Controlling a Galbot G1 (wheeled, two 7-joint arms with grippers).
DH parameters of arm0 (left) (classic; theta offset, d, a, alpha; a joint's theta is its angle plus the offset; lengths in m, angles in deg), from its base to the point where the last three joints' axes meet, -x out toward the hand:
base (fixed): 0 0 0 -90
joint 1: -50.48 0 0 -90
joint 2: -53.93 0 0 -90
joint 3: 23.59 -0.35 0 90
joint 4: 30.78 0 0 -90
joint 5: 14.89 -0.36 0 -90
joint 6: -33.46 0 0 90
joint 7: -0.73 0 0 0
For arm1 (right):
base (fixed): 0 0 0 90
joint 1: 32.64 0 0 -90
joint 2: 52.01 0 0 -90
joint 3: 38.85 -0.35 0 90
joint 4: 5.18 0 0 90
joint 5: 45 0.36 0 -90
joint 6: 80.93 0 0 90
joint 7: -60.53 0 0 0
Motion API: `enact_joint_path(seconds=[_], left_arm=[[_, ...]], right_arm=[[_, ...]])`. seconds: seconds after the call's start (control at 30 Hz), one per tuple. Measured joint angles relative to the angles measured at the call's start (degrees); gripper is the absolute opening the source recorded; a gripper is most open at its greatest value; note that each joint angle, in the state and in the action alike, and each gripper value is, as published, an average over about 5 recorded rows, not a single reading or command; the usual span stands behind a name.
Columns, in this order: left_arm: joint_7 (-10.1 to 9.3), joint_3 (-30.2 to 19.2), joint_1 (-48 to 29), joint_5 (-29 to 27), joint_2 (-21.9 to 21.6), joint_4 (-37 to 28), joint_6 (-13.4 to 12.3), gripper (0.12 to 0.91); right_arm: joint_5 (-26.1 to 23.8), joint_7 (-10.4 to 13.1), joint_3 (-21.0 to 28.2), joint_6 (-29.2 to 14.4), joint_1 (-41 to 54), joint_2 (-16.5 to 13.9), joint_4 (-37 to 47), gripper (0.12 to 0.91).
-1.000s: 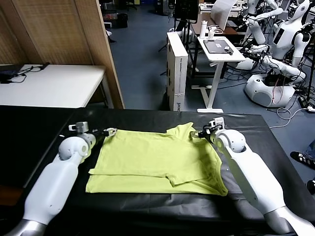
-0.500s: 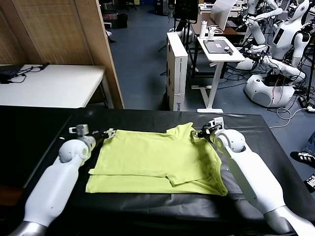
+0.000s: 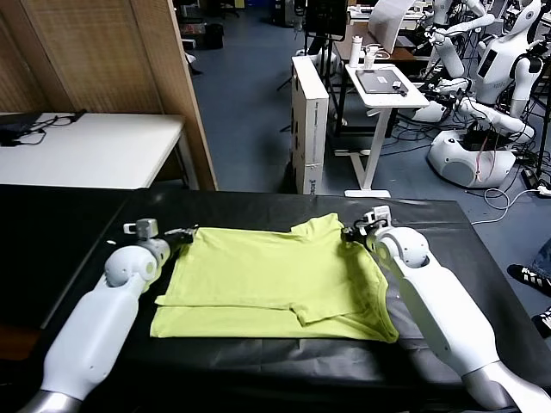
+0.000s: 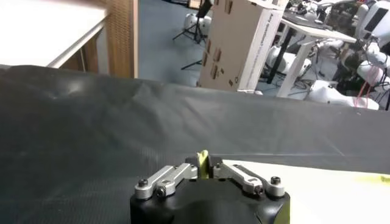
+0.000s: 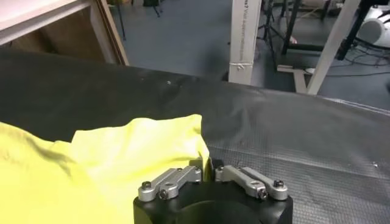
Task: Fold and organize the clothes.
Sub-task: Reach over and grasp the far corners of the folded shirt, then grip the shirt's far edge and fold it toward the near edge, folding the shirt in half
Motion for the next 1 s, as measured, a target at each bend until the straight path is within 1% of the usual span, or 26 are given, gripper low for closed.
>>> enact_joint_path(seconds=[0.17, 0.3, 0.47, 0.63, 0.83, 1.0], left_arm=[[-0.86, 1.1, 1.3, 1.6, -0.6, 2.7, 0.4, 0.191], [-1.60, 2.3, 2.8, 2.8, -1.1, 5.8, 0.8, 0.189], [-2.21, 4.2, 6.0, 4.3, -2.1, 10.7, 1.5, 0.189], [-2.80, 7.0, 11.4, 5.1, -3.4, 17.3, 2.2, 0.189], [-1.83, 11.0, 19.0, 3.9, -4.2, 24.1, 1.3, 0.189], [-1.39, 14.5, 25.0, 3.7, -4.4, 27.9, 0.4, 0.189]], right_arm=[[2.6, 1.0, -1.3, -4.5, -1.6, -0.6, -2.3, 0.140], [4.0, 1.5, -2.8, -6.4, -3.7, -1.8, -5.7, 0.140], [4.4, 1.3, -4.6, -6.5, -7.5, -3.8, -10.5, 0.140], [4.5, 1.2, -6.7, -5.2, -12.4, -6.4, -16.1, 0.140], [4.1, 1.2, -9.6, -4.4, -18.8, -9.8, -23.6, 0.140], [3.7, 1.2, -11.9, -4.2, -24.0, -11.7, -28.5, 0.140]])
